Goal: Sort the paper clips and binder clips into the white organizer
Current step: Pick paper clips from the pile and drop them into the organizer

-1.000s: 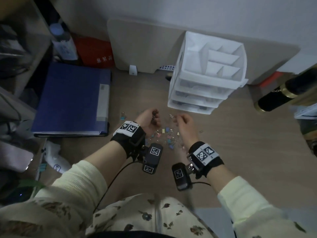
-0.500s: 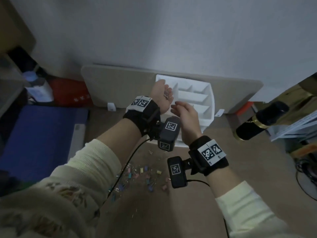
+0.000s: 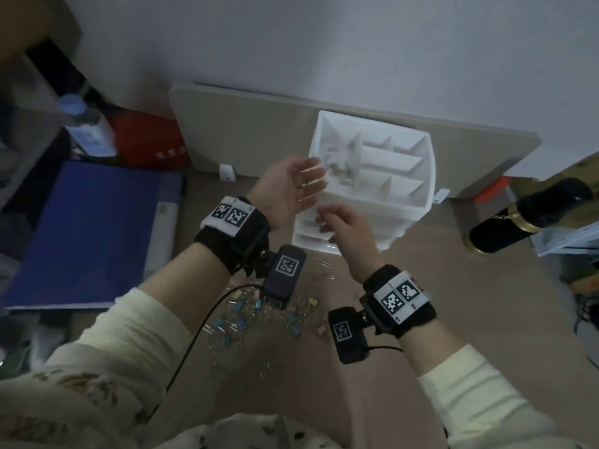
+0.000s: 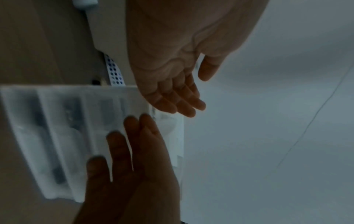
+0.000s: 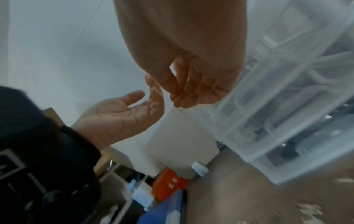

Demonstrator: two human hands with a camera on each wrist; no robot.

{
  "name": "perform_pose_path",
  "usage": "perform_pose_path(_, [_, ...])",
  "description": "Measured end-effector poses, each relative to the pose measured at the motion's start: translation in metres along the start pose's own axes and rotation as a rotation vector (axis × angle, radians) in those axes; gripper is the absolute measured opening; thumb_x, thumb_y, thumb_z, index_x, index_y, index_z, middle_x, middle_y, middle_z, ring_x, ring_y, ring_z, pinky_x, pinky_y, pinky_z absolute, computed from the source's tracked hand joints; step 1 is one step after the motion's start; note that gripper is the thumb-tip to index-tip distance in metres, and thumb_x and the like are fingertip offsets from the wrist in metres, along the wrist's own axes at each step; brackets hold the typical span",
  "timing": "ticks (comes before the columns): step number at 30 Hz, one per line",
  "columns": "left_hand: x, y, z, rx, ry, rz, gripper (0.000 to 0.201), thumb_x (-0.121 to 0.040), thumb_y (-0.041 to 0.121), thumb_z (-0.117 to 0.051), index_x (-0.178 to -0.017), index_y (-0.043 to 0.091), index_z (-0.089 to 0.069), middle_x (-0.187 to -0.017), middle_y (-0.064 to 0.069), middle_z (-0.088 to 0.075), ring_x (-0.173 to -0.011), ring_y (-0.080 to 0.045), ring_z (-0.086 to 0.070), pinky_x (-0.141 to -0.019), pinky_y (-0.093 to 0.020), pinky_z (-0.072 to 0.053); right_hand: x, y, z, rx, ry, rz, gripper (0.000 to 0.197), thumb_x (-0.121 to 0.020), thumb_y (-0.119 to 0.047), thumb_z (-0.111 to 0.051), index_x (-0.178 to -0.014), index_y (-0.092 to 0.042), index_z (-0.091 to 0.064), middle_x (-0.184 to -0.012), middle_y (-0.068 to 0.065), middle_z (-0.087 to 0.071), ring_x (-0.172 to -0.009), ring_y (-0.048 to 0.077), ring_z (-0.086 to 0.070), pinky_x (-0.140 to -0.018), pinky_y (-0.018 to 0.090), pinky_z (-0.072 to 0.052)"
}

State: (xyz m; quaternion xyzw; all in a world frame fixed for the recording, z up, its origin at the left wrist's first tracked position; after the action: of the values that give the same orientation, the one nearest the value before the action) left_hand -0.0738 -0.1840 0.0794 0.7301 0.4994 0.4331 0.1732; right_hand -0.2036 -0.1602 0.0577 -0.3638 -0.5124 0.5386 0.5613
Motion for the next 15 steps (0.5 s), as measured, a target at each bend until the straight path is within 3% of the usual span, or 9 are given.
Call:
perform_pose_path(3, [0.019, -0.021, 0.049, 0.019, 0.131, 0.045, 0.023, -0.093, 0.022, -0.041, -0.084, 0.019, -0.062, -0.067, 0.008, -0.063, -0.066, -0.010, -0.055, -0.062, -0.025, -0.043, 0.023, 0.033, -0.020, 0.071, -0.088, -0.079, 0.016, -0.094, -0.003, -0.048, -0.099, -0.005, -0.063, -0.083, 0.002, -0.064, -0.062, -0.001, -0.057, -0.054, 0.008, -0.042])
perform_pose_path(7, [0.036, -0.051, 0.112, 0.085, 0.337, 0.101, 0.026, -0.095, 0.023, -0.037, -0.078, 0.021, -0.057, -0.069, 0.007, -0.058, -0.067, -0.011, -0.051, -0.062, -0.026, -0.040, 0.045, 0.081, -0.042, 0.381, -0.296, -0.197, 0.023, -0.096, -0.012, -0.048, -0.114, -0.006, -0.061, -0.102, 0.002, -0.062, -0.089, 0.011, -0.056, -0.074, 0.020, -0.042])
perform_pose_path(10, [0.046, -0.075, 0.145, 0.118, 0.450, 0.165, 0.025, -0.095, 0.020, -0.037, -0.078, 0.019, -0.055, -0.076, 0.004, -0.056, -0.068, -0.013, -0.050, -0.062, -0.027, -0.039, 0.049, 0.107, -0.061, 0.572, -0.433, -0.176, 0.024, -0.092, -0.010, -0.050, -0.112, -0.011, -0.064, -0.105, 0.003, -0.064, -0.095, 0.019, -0.060, -0.077, 0.023, -0.047])
perform_pose_path(13, [0.053, -0.096, 0.169, 0.089, 0.525, 0.230, 0.023, -0.093, 0.016, -0.037, -0.081, 0.017, -0.056, -0.077, 0.002, -0.057, -0.069, -0.014, -0.052, -0.062, -0.028, -0.041, 0.053, 0.128, -0.087, 0.779, -0.558, -0.135, 0.026, -0.091, -0.013, -0.050, -0.112, -0.020, -0.063, -0.115, 0.000, -0.064, -0.089, 0.016, -0.061, -0.074, 0.020, -0.050])
perform_pose_path(15, [0.056, -0.104, 0.179, 0.055, 0.523, 0.260, 0.020, -0.092, 0.014, -0.038, -0.082, 0.016, -0.056, -0.077, 0.002, -0.057, -0.069, -0.014, -0.052, -0.064, -0.029, -0.042, 0.056, 0.138, -0.105, 0.924, -0.632, -0.077, 0.031, -0.090, -0.016, -0.052, -0.119, -0.020, -0.059, -0.119, 0.002, -0.061, -0.101, 0.021, -0.060, -0.081, 0.027, -0.049])
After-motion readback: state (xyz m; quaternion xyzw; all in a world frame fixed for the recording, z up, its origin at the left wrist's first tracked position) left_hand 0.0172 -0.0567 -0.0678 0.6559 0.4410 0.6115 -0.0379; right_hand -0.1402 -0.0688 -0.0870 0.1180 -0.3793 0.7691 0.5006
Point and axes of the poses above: each hand's wrist, its own x-axis away from the middle knuckle, its own z-axis out of the back of the hand, y = z × x, the point moved 5 cm from there along -x, towards the middle knuckle
